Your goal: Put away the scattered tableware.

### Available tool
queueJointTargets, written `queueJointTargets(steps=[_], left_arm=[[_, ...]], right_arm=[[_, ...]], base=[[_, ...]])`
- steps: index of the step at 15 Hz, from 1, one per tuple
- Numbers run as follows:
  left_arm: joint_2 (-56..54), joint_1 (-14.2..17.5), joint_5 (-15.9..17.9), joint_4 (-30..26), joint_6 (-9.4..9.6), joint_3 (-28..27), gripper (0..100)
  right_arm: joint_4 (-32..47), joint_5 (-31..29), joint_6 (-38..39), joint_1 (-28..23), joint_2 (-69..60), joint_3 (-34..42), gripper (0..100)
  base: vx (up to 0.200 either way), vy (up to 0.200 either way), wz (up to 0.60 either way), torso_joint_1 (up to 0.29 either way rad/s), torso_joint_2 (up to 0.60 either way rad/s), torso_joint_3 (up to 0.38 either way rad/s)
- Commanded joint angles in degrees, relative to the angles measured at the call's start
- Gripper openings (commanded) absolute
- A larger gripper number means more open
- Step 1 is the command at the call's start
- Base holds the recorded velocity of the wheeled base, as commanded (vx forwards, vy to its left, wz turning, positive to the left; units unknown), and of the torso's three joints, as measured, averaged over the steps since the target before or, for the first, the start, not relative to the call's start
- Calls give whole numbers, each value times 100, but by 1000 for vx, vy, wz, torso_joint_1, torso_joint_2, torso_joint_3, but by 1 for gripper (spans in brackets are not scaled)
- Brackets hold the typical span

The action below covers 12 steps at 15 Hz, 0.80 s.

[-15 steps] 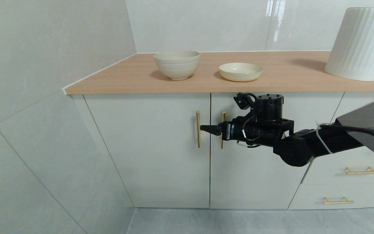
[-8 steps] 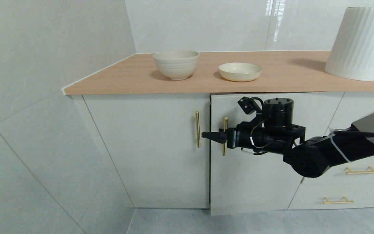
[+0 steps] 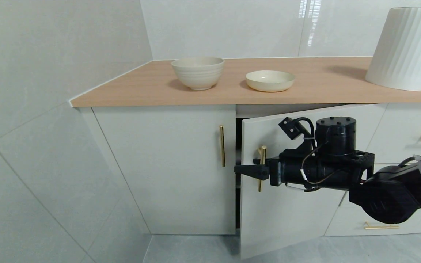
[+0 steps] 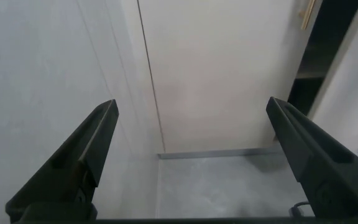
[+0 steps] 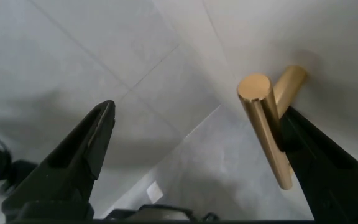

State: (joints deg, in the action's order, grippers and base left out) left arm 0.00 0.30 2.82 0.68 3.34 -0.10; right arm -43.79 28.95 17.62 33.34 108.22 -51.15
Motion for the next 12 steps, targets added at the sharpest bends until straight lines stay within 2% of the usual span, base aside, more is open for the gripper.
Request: queueJointTargets(steps=[1,3,5,7,8,9,11,12], left_arm=[[0,5,0,2,53,1,100],[0,5,-9,20,220,-61,100],[246,5,123,-209,220,-887,100],[1512,5,650,-543,220,-2100,100],[1863,5,764,-543,220,-2275,100],[3120,5,905,-525,228,-2724,100],[4324,-57,905,-455,228,-3049,100],[4711,-329,852,-306,220,-3119,100]], right_arm=[[2,14,-4,41,-415,413,100],[2,5,-4,164,-591,527,100],[2,5,-4,181,-767,747,100],[2,14,-4,190,-943,1063,100],[2,14,-4,181,-987,1143,100],[-7,14,-13,190,-1162,1345,100],[-7,14,-13,190,-1373,1397,100],[2,31,-4,243,-1479,1424,100]], base=[[0,0,0,0,0,0],[0,0,0,0,0,0],[0,0,0,0,0,0],[0,0,0,0,0,0],[0,0,0,0,0,0],[0,0,0,0,0,0],[0,0,0,0,0,0],[0,0,0,0,0,0]])
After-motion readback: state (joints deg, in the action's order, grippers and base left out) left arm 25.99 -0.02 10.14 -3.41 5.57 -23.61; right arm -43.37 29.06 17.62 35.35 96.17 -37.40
